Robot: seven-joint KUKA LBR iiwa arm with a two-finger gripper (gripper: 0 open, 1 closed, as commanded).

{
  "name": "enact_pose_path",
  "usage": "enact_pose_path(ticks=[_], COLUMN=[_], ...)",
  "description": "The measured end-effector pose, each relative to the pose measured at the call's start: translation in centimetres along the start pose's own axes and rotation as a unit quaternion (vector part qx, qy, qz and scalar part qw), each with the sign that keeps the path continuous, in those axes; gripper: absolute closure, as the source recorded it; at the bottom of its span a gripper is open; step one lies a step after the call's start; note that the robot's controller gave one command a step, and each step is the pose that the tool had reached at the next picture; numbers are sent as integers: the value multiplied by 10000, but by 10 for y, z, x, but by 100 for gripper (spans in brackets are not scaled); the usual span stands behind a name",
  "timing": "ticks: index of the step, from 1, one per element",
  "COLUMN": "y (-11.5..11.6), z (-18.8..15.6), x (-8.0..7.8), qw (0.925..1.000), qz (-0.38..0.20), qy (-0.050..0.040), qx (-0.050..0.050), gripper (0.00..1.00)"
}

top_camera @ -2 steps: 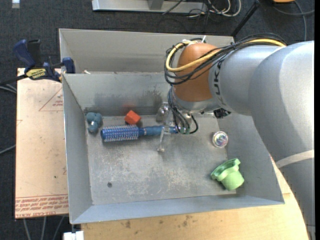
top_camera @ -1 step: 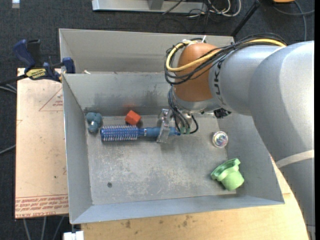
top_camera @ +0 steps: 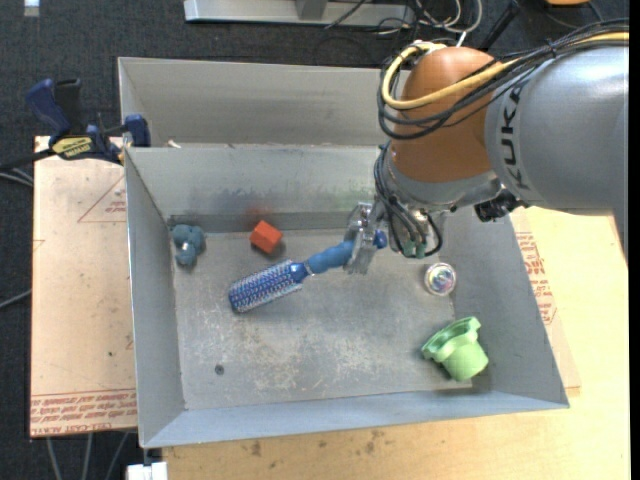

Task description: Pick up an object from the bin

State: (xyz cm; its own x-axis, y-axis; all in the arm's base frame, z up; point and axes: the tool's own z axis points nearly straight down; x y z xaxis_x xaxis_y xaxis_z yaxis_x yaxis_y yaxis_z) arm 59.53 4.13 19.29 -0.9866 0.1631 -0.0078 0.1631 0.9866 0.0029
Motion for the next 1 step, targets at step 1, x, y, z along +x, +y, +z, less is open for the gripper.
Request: enact_pose_path(ticks=[1], y=[-6], z=[-135], x=[-63], qw=[9999], qz=[116], qy=[-22], qx=[4], gripper=[100])
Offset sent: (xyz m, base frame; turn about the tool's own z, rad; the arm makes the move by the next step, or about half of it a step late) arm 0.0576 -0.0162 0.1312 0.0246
